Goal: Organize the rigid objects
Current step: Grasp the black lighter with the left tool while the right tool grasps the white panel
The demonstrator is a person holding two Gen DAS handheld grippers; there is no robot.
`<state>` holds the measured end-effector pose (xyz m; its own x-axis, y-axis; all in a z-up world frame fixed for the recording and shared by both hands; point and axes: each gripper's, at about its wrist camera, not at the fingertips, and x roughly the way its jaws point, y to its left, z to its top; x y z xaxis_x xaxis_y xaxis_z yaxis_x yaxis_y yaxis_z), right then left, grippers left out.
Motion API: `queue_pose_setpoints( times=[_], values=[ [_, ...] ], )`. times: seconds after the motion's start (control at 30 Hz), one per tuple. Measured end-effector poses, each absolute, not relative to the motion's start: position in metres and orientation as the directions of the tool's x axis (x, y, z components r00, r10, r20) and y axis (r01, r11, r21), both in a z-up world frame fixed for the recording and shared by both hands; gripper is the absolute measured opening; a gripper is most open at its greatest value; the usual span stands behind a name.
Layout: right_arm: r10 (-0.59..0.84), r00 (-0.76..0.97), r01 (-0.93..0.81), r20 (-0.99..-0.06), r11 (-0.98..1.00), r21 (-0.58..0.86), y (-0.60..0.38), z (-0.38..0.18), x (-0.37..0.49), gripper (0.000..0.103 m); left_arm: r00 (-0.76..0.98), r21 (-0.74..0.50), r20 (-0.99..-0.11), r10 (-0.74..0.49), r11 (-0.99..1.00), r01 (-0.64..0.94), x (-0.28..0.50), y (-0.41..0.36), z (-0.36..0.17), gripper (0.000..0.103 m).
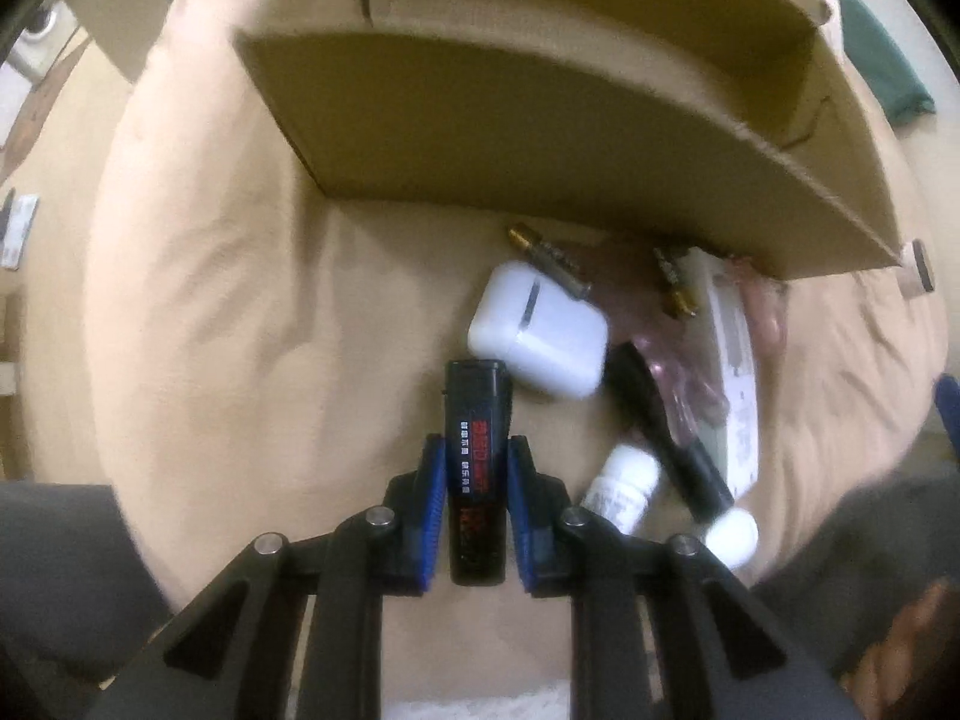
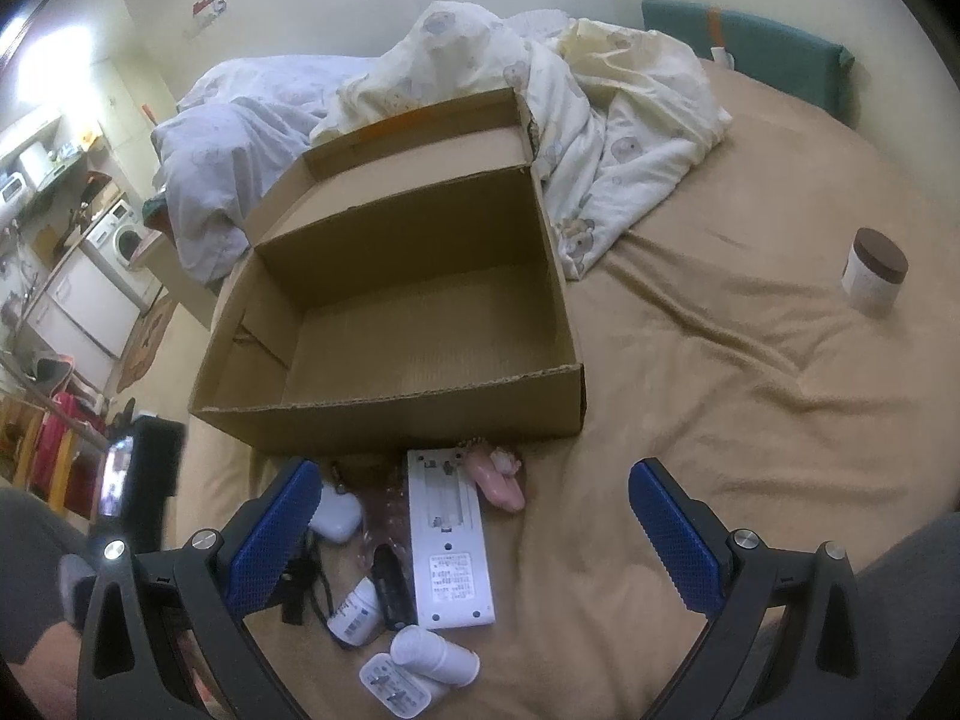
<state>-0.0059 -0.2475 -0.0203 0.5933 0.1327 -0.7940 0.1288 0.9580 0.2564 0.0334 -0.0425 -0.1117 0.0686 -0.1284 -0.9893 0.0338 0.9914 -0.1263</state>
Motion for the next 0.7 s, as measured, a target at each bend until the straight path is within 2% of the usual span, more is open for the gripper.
queue_pose_setpoints(
  times=[0.27, 0.3, 0.33, 0.37, 0.43, 0.47, 0.5, 0.6, 0.7],
  values=[
    [0.272, 0.478, 0.111, -0.835, 0.924, 0.365, -0.253, -0.042, 0.011, 0.103, 0.184, -0.074, -0.979, -0.084, 0.995, 0.06, 0.034, -0.014, -0.068, 0.018],
    [0.291, 0.454, 0.112, -0.842, 0.919, 0.378, -0.253, -0.047, 0.014, 0.099, 0.198, -0.064, -0.977, -0.075, 0.996, 0.063, 0.035, -0.01, -0.063, 0.018],
    [0.305, 0.425, 0.117, -0.852, 0.915, 0.386, -0.252, -0.053, 0.017, 0.089, 0.208, -0.06, -0.975, -0.071, 0.996, 0.06, 0.037, -0.005, -0.059, 0.018],
    [0.319, 0.396, 0.122, -0.861, 0.911, 0.394, -0.251, -0.06, 0.02, 0.085, 0.217, -0.058, -0.974, -0.069, 0.997, 0.056, 0.038, -0.003, -0.058, 0.018],
    [0.353, 0.312, 0.143, -0.882, 0.9, 0.411, -0.247, -0.08, 0.028, 0.065, 0.219, -0.066, -0.973, -0.075, 0.997, 0.049, 0.048, 0.011, -0.054, 0.018],
    [0.359, 0.274, 0.157, -0.892, 0.899, 0.41, -0.246, -0.089, 0.032, 0.06, 0.219, -0.075, -0.972, -0.083, 0.996, 0.043, 0.047, 0.012, -0.056, 0.018],
    [0.358, 0.232, 0.169, -0.905, 0.901, 0.399, -0.245, -0.099, 0.035, 0.057, 0.212, -0.084, -0.973, -0.09, 0.996, 0.04, 0.046, 0.013, -0.059, 0.018],
    [0.347, 0.148, 0.178, -0.926, 0.912, 0.37, -0.239, -0.119, 0.038, 0.057, 0.192, -0.1, -0.976, -0.104, 0.994, 0.031, 0.051, 0.016, -0.062, 0.018],
    [0.328, 0.136, 0.136, -0.935, 0.928, 0.346, -0.228, -0.123, 0.039, 0.057, 0.187, -0.112, -0.975, -0.116, 0.993, 0.034, 0.052, 0.009, -0.065, 0.018]
  ],
)
